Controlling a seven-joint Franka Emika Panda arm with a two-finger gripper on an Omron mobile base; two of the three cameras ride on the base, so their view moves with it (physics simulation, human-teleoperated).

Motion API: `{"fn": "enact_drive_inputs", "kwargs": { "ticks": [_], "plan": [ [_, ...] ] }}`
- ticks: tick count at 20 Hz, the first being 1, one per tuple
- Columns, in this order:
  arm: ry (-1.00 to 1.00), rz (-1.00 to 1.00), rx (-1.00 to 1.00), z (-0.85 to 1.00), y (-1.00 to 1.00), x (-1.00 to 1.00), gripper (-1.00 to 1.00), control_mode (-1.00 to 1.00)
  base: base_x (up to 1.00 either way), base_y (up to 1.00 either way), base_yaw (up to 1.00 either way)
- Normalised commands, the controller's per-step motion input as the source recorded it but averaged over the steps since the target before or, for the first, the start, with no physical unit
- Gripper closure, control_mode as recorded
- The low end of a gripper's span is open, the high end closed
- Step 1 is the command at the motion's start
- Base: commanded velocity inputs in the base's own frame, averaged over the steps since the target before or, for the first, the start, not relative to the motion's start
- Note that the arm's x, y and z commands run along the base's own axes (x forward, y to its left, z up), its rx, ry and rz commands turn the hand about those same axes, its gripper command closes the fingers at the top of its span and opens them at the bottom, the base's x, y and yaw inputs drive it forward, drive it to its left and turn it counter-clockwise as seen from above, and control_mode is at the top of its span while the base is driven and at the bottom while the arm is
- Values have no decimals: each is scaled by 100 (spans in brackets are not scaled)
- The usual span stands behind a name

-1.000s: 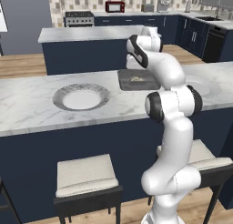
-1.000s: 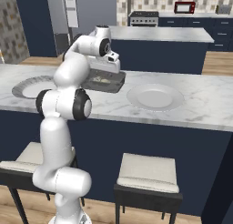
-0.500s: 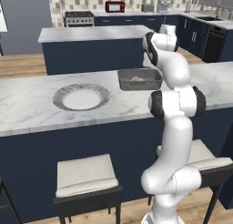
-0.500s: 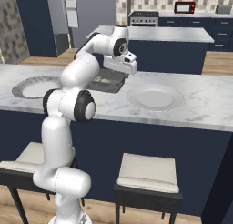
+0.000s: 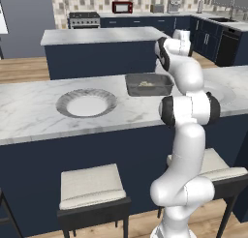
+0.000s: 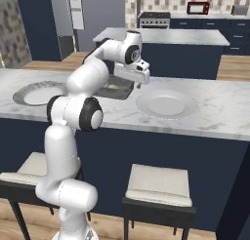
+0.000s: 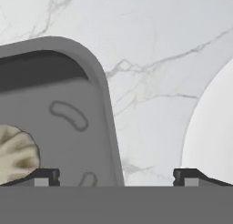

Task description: Place two dumplings into each of the tupperware containers and then place the containers in the fridge.

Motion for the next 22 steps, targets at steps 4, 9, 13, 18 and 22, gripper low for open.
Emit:
{"fn": "enact_drive_inputs", "kwargs": {
  "ticks": [4, 9, 13, 18, 22],
  "plan": [
    [0, 0, 0, -48, -2, 0, -100, -100, 0, 0, 0],
    [0, 0, 0, -28, 0, 0, -100, -100, 0, 0, 0],
    [0, 0, 0, -14, 1, 0, -100, -100, 0, 0, 0],
    [0, 0, 0, 0, 7, 0, 100, -100, 0, 0, 0],
    [0, 0, 0, 0, 0, 0, 100, -100, 0, 0, 0]
  ]
}}
